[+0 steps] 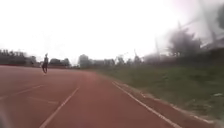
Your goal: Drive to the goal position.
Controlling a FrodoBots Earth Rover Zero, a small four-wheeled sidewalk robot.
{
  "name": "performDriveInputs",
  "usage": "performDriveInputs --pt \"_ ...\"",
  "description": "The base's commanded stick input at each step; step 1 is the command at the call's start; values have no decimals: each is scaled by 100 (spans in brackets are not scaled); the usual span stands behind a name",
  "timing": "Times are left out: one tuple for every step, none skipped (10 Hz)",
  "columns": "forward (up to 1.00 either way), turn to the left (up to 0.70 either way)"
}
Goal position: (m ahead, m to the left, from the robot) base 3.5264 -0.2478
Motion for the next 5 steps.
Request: performDriveInputs --pt "70 5" --pt "70 4" --pt "70 1" --pt "62 3" --pt "50 0"
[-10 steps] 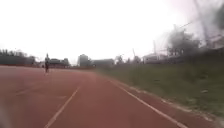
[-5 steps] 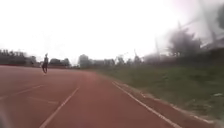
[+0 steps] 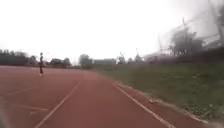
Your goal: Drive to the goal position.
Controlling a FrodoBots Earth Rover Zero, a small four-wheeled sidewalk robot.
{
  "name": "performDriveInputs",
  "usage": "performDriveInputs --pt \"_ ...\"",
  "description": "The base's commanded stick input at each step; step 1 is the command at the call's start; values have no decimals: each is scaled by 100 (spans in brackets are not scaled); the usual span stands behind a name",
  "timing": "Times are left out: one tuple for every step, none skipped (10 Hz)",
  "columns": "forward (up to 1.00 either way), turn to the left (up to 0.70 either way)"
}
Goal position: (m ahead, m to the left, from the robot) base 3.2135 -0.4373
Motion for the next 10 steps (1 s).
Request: performDriveInputs --pt "50 0" --pt "50 0" --pt "50 11" --pt "50 11" --pt "50 10" --pt "50 10" --pt "50 10" --pt "50 9" --pt "50 7" --pt "50 2"
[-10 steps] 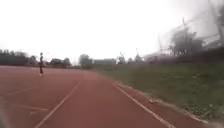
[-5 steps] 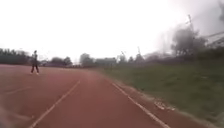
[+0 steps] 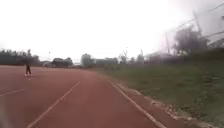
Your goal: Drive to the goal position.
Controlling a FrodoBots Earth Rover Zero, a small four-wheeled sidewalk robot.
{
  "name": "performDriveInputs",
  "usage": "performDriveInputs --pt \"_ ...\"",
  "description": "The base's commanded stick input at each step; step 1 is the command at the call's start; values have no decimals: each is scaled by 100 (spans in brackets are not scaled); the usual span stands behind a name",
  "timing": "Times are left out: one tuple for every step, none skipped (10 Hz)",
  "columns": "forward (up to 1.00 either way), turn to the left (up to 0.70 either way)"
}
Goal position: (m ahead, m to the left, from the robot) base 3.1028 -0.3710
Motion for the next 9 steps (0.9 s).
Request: performDriveInputs --pt "50 8" --pt "50 23" --pt "50 50" --pt "50 9" --pt "50 3" --pt "50 0" --pt "50 0" --pt "50 0" --pt "50 0"
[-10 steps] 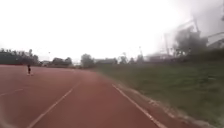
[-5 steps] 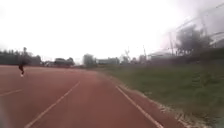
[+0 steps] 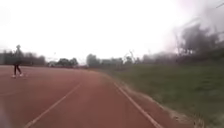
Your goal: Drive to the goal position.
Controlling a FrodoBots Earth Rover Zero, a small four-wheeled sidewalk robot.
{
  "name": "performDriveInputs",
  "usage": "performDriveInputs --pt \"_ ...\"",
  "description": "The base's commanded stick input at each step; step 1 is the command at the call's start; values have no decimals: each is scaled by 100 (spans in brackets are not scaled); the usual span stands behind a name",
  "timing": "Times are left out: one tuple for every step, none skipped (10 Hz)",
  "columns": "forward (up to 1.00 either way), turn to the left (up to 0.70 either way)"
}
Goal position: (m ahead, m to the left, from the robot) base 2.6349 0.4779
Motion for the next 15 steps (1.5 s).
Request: performDriveInputs --pt "50 0" --pt "50 0" --pt "70 0" --pt "70 0" --pt "70 0" --pt "70 0" --pt "70 0" --pt "70 0" --pt "70 0" --pt "70 0" --pt "70 0" --pt "70 0" --pt "70 0" --pt "70 0" --pt "70 0"
